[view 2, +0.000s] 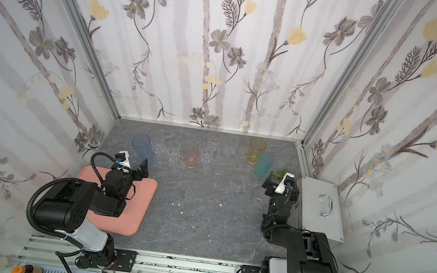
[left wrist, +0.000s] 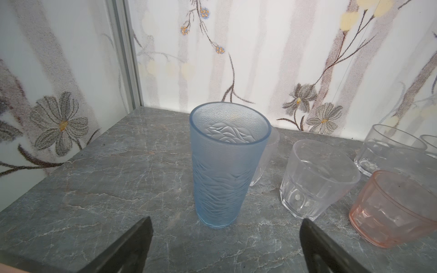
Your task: Place the glasses into the tray
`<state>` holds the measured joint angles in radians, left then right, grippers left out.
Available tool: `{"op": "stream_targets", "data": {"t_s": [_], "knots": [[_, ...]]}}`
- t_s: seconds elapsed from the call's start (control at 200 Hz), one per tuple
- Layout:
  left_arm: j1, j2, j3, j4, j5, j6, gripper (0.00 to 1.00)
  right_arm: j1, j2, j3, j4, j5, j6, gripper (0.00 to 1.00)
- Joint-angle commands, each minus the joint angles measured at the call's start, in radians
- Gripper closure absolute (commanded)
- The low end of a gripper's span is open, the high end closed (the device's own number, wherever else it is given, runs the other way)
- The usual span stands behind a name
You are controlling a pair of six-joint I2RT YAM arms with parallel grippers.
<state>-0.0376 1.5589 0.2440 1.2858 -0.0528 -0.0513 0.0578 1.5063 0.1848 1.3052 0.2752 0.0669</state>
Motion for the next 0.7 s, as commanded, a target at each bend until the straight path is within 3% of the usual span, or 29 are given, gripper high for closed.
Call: {"op": "stream_targets", "data": {"t_s": [0.0, 0.145, 0.365, 0.445, 0.575, 0.694], "knots": [[-0.024, -0.092, 0.023, -0.089, -0.080, 0.028, 0.00, 0.002, 0.002, 0.006, 0.024, -0.004, -0.012, 0.00], [-0.073, -0.257, 0.020, -0.196, -0.228, 0.016, 0.00, 0.001, 0.002, 0.005, 0.025, -0.004, -0.011, 0.00], [-0.145, -0.444, 0.144, -0.622, -0.426, -0.238, 0.00, 0.002, 0.002, 0.005, 0.025, -0.002, -0.012, 0.00], [-0.146, -0.437, 0.238, -0.817, -0.321, -0.380, 0.00, 0.000, 0.000, 0.003, 0.026, -0.004, -0.009, 0.00], [-0.120, -0.439, 0.412, -1.093, -0.165, -0.468, 0.00, 0.000, 0.001, 0.004, 0.026, -0.005, -0.010, 0.00], [-0.013, -0.497, 0.424, -1.052, 0.125, -0.563, 0.00, 0.001, -0.001, 0.001, 0.030, -0.002, -0.011, 0.00]]}}
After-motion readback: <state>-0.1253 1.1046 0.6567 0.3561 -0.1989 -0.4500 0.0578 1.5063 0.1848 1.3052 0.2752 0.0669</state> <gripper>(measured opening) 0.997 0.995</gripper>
